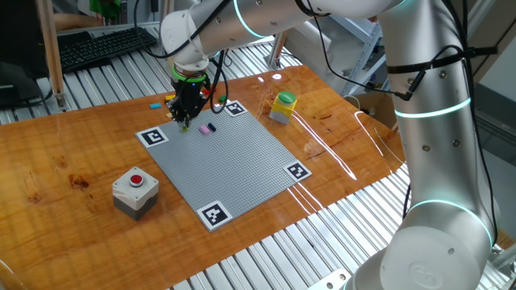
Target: Build with small Lego blocks
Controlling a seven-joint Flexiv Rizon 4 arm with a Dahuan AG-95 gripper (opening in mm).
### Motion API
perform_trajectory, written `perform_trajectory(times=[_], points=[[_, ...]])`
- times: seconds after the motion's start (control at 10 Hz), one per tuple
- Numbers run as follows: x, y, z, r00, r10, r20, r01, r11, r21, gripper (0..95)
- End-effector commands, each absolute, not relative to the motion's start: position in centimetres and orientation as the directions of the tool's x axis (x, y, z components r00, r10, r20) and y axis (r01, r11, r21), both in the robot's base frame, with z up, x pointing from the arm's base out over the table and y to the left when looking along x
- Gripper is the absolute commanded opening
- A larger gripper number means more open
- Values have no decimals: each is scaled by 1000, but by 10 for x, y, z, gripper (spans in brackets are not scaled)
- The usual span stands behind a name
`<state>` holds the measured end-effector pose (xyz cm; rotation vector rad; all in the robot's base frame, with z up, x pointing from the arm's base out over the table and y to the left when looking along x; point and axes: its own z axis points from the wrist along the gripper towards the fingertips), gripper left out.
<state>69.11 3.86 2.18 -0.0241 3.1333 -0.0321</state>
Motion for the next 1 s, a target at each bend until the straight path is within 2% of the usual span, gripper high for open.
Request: perform_trajectory(times=[0.1,0.4,0.7,1.0], points=[[692,39,22,-1000,-15,-7,-15,1000,-20,0],[692,39,22,-1000,-20,-7,-20,1000,-20,0],[694,40,6,-1000,-25,-15,-25,1000,-18,0],[693,40,19,-1000,-15,-1,-15,1000,-12,0]])
